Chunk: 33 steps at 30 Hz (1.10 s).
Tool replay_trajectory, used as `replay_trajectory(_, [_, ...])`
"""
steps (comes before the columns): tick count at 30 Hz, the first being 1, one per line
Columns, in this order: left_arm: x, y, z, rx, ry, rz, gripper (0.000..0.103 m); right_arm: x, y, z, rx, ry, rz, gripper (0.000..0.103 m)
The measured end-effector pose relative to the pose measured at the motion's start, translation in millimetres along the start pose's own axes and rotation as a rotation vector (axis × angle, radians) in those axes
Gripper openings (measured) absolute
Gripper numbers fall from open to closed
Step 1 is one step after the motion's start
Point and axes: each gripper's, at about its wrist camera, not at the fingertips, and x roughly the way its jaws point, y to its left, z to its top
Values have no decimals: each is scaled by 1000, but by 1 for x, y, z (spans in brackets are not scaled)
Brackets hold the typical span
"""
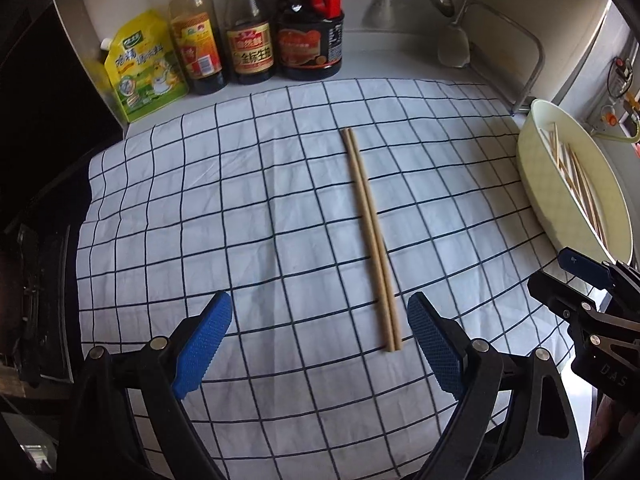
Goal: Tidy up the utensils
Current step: 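Move both open grippers back over the remaining chopsticks on the cloth, then lower the open right gripper around a single chopstick while the left gripper lowers around another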
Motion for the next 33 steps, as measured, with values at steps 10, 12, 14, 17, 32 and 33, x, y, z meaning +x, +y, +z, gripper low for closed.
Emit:
replay_trajectory(10, [20,39,-3,-38,11,6,88,56,40,3,-6,40,-10,58])
replay_trajectory(12, [23,44,-2,-45,8,3,88,64,46,2,-9,50,-14,58])
replay_trajectory(14, [26,48,-4,-50,6,-3,88,70,50,1,-7,50,-19,58])
replay_trajectory(17, [29,53,-6,-50,8,-4,88,75,55,2,-10,33,-43,58])
replay_trajectory(32, [35,67,-11,-42,21,-15,88,88,73,-2,-58,23,-127,57])
replay_trajectory(33, [35,68,-10,-41,19,-15,88,89,75,-2,-67,21,-132,57])
